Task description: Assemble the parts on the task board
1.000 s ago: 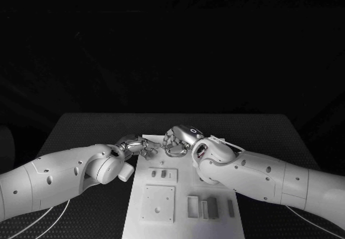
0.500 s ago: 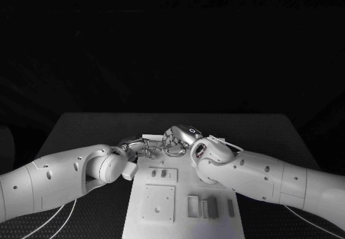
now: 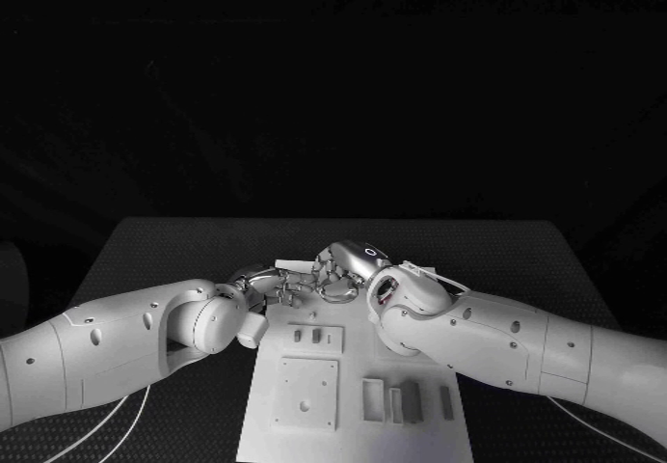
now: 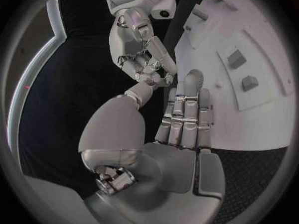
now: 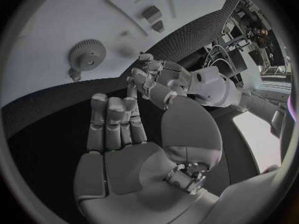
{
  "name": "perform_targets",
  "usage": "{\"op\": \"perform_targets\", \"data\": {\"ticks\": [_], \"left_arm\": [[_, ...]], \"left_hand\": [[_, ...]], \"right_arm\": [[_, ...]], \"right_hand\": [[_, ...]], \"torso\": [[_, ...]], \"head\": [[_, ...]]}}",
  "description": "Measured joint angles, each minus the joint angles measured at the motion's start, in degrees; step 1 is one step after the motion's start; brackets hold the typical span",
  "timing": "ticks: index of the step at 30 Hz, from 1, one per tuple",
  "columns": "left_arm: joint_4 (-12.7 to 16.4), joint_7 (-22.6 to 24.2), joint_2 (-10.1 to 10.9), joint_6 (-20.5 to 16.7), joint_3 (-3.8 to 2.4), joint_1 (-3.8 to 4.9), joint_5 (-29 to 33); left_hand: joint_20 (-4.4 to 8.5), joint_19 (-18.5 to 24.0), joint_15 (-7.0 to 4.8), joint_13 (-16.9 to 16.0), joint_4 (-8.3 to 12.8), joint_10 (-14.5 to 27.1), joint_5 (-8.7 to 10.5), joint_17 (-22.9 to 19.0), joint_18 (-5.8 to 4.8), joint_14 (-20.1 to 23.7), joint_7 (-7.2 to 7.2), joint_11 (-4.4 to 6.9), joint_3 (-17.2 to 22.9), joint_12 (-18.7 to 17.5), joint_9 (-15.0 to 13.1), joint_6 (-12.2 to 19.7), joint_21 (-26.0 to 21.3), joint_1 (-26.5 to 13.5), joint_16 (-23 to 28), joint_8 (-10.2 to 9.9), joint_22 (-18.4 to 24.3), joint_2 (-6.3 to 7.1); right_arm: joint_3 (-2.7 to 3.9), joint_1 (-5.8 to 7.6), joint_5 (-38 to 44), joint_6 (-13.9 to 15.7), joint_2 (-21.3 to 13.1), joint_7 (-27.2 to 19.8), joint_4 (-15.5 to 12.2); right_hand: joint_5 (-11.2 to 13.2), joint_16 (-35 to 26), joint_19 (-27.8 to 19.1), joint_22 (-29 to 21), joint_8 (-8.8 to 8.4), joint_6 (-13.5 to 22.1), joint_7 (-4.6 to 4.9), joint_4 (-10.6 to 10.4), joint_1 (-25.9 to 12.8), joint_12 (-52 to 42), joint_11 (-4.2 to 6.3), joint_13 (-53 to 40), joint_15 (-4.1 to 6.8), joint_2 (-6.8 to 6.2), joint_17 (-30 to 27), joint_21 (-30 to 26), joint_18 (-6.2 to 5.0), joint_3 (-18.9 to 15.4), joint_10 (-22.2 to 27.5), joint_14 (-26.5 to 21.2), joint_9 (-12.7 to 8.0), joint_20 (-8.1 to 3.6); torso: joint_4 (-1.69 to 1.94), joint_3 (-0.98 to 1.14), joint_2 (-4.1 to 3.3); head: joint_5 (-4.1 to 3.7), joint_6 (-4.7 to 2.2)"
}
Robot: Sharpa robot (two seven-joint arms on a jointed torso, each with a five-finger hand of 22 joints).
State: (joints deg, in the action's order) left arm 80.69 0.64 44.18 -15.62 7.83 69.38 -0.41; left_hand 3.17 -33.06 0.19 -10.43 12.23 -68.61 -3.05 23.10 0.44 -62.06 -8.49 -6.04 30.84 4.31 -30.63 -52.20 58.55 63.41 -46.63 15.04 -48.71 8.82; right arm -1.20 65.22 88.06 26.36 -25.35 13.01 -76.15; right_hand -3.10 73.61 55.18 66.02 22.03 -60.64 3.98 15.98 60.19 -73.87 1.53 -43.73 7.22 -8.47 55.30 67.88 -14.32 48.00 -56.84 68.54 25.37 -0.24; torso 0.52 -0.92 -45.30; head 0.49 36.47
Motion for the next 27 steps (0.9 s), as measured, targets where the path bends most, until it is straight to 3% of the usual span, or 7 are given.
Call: {"op": "perform_targets", "data": {"ticks": [16,27], "left_arm": [[0.4,-0.2,-0.2,-0.2,0.02,0.0,0.0],[0.3,-0.1,-0.1,-0.6,0.06,-0.03,-0.1]], "left_hand": [[0.0,0.0,-0.37,0.6,1.3,-2.1,0.0,0.8,0.0,-0.6,0.41,0.31,0.0,0.0,0.2,-1.2,0.0,0.3,0.3,0.5,0.0,-0.3],[-0.23,-0.2,-0.93,1.1,2.8,-5.6,0.0,2.1,0.0,-1.4,1.43,1.37,1.0,0.7,0.3,-3.7,-0.2,2.2,0.7,1.8,0.0,-2.21]], "right_arm": [[0.03,0.0,0.0,-0.1,0.4,0.0,0.1],[0.08,0.03,0.0,-0.1,0.6,0.0,0.1]], "right_hand": [[0.0,0.0,0.0,0.0,0.09,0.0,0.0,0.0,0.0,0.0,0.0,0.0,-0.03,0.0,0.0,0.0,-0.19,0.0,0.0,0.0,0.0,0.01],[0.0,0.0,0.0,0.0,0.09,0.0,0.0,0.0,0.0,0.0,0.0,0.0,-0.09,0.0,0.0,0.0,-0.13,0.0,0.0,-0.1,0.0,0.02]], "torso": [[0.0,-0.04,0.02],[-0.03,-0.01,0.01]], "head": [[-0.06,0.01],[-0.03,0.05]]}}
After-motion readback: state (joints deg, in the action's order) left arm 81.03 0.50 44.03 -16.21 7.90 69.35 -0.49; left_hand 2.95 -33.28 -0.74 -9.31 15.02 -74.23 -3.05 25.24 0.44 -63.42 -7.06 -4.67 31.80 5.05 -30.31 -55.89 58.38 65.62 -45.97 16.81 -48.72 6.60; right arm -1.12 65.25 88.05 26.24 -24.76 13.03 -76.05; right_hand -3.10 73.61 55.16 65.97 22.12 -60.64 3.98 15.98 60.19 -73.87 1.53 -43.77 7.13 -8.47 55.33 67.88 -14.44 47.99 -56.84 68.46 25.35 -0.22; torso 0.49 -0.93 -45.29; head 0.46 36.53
